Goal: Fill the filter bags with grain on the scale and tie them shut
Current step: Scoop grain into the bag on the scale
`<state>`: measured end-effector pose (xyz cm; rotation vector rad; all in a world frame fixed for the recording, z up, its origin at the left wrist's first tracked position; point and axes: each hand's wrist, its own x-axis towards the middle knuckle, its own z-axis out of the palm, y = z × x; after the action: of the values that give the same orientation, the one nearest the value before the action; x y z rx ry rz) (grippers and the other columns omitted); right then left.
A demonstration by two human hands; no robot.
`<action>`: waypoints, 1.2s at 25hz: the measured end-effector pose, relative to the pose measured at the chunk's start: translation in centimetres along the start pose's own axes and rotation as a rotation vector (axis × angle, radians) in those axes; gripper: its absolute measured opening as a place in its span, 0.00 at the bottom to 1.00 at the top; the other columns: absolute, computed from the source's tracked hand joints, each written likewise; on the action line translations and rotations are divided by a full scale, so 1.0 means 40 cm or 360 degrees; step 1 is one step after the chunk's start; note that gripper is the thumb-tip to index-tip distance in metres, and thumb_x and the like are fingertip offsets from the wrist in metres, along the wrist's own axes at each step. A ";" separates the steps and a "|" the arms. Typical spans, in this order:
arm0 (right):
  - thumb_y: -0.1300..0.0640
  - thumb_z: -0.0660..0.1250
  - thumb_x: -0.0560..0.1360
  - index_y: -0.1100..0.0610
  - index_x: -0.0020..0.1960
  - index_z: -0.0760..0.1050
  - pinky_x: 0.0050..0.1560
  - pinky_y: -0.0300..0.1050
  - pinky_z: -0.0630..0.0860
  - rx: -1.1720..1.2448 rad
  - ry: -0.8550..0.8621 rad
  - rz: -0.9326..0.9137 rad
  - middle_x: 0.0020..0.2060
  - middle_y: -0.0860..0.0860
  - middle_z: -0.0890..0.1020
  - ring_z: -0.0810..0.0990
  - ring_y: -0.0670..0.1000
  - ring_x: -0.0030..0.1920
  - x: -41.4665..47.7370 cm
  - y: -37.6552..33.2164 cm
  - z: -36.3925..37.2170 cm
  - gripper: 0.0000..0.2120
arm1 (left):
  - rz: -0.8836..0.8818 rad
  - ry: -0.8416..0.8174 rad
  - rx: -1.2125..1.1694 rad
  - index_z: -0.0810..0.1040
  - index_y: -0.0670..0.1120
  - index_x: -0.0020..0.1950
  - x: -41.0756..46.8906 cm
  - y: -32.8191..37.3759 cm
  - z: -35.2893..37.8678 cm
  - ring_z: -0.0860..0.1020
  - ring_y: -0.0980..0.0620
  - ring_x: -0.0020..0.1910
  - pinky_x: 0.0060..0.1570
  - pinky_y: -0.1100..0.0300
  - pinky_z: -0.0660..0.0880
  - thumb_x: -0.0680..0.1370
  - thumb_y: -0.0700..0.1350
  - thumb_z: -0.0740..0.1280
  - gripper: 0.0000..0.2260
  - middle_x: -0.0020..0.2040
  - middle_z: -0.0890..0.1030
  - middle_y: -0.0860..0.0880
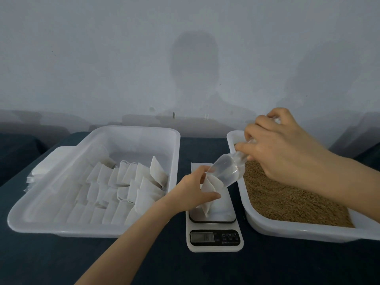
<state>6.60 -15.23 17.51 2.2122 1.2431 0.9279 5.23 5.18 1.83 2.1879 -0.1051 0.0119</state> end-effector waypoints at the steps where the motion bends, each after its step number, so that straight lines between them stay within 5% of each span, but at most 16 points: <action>1: 0.65 0.69 0.62 0.52 0.42 0.81 0.54 0.54 0.61 -0.0024 0.0055 -0.0026 0.37 0.52 0.78 0.76 0.57 0.43 -0.005 -0.002 0.002 0.12 | -0.0001 0.0003 0.0005 0.63 0.57 0.70 0.000 -0.001 0.000 0.76 0.55 0.59 0.59 0.57 0.77 0.72 0.52 0.74 0.30 0.63 0.75 0.54; 24: 0.63 0.76 0.60 0.53 0.49 0.83 0.54 0.55 0.59 0.0111 0.0236 0.0215 0.40 0.55 0.81 0.79 0.58 0.43 -0.072 0.080 0.022 0.18 | 0.0002 -0.0004 0.0003 0.64 0.57 0.69 -0.004 0.000 -0.001 0.75 0.56 0.59 0.60 0.56 0.76 0.72 0.51 0.74 0.29 0.61 0.76 0.55; 27: 0.61 0.79 0.58 0.52 0.47 0.83 0.53 0.54 0.60 0.0094 0.0083 0.0505 0.39 0.54 0.81 0.78 0.58 0.41 -0.142 0.134 0.077 0.18 | 0.0004 0.0000 0.0020 0.64 0.58 0.69 -0.004 -0.001 0.000 0.74 0.55 0.60 0.62 0.55 0.75 0.72 0.51 0.74 0.29 0.62 0.75 0.54; 30: 0.53 0.75 0.65 0.42 0.52 0.80 0.54 0.52 0.60 -0.0006 -0.0463 0.0647 0.43 0.46 0.81 0.77 0.52 0.47 -0.212 0.138 0.157 0.17 | 0.0015 0.0003 0.0023 0.64 0.58 0.69 -0.003 -0.004 0.000 0.75 0.55 0.60 0.61 0.56 0.75 0.72 0.51 0.74 0.29 0.62 0.75 0.54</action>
<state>11.20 -25.62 13.94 2.5370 0.6736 0.7075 5.10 5.27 1.69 2.2021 -0.1141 0.0203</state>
